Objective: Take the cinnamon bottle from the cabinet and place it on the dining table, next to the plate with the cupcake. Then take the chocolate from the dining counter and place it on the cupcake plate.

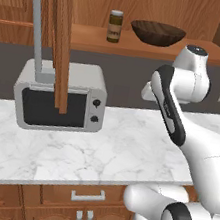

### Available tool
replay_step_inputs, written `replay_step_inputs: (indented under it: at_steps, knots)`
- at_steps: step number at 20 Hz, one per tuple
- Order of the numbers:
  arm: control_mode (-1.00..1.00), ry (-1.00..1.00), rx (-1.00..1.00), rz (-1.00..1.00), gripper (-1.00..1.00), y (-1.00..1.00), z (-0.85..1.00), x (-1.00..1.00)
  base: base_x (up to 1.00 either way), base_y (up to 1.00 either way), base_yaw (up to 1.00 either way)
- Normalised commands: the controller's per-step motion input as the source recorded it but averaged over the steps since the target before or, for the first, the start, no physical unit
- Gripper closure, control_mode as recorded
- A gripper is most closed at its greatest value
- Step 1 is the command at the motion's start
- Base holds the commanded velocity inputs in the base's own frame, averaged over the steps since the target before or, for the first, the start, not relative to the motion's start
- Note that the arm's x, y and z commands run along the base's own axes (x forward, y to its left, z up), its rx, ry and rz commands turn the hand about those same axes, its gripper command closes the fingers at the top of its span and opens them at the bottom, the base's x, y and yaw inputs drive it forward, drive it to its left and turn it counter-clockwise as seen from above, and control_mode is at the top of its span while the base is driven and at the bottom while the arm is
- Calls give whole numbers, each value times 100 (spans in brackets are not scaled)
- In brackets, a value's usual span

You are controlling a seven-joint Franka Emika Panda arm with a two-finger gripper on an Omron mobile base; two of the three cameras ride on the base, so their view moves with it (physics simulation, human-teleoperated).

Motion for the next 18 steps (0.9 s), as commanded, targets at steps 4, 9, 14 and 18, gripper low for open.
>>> replay_step_inputs:
  at_steps: [4, 9, 14, 18]
  knots:
    - [-100, -2, 0, 0, -100, 0, 0, -9, 0, 0, 0]
    - [-100, -34, -2, 0, -100, 16, 1, -26, 0, 0, 0]
    - [-100, -39, 0, -1, -100, 27, 22, -18, 0, 0, 0]
    - [-100, -26, 0, -2, -100, 26, 39, -9, 0, 0, 0]
